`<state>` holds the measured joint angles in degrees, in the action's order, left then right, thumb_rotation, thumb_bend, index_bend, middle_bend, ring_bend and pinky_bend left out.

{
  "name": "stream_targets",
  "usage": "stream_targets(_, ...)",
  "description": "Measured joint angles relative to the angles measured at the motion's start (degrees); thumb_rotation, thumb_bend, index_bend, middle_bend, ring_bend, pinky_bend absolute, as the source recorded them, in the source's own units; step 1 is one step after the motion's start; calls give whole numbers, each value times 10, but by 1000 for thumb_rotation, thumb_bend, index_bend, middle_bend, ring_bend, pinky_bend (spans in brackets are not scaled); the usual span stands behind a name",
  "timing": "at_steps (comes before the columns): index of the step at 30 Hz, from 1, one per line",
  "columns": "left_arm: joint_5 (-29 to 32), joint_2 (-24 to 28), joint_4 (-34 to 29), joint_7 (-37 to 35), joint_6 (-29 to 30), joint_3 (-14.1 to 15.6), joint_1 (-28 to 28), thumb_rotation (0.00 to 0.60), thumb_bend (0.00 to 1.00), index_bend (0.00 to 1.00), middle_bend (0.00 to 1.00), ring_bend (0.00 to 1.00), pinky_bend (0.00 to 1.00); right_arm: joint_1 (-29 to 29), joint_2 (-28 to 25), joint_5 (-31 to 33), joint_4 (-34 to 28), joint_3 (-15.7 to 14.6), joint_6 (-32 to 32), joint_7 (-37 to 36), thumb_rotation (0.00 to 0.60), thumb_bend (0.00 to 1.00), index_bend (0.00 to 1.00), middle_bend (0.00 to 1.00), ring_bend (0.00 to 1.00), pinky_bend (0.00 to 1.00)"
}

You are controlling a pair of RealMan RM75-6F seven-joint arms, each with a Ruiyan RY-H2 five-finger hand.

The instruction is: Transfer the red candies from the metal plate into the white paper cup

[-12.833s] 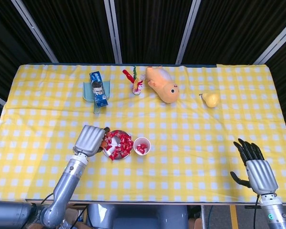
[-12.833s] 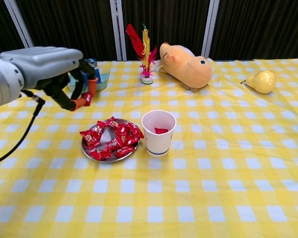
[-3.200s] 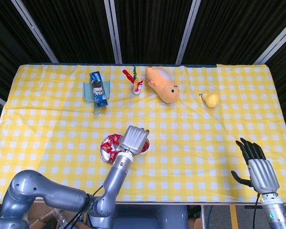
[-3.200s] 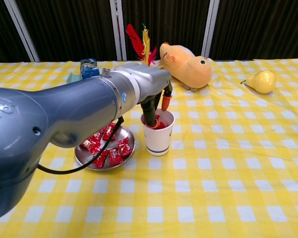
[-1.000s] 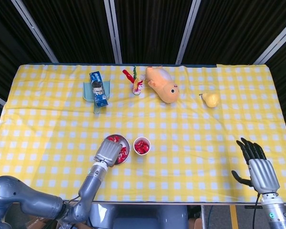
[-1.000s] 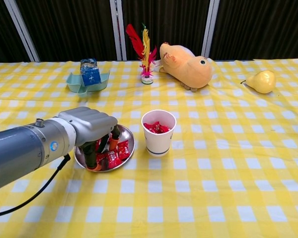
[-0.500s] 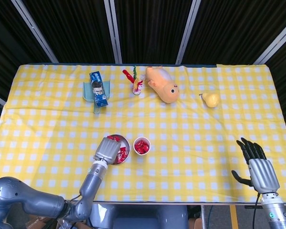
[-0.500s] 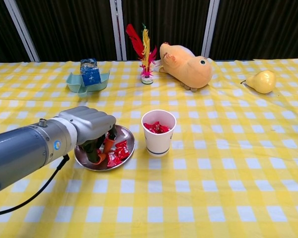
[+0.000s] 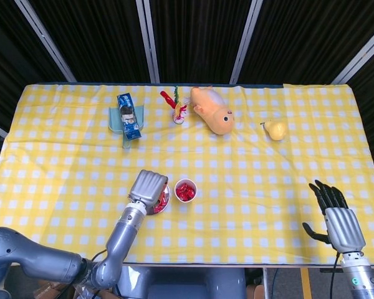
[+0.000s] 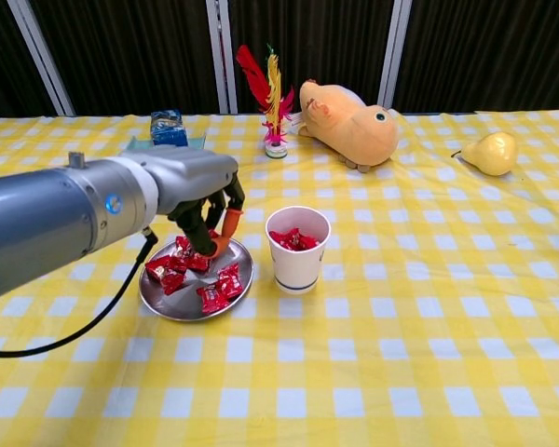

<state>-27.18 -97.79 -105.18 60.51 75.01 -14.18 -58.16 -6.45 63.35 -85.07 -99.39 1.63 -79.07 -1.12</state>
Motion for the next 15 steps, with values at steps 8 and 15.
stream_targets(8,-14,-21,-1,8,6,-32,-39,600,459,530,653,839,971,0,0,1,0,1,1,-1,600,341,0,0,0,1)
stream_targets(15,-33,-76,56,5,-1,-45,-73,600,457,513,637,839,971,-1,-1,3,-1,1,3,-7,600,341,0,0,0,1)
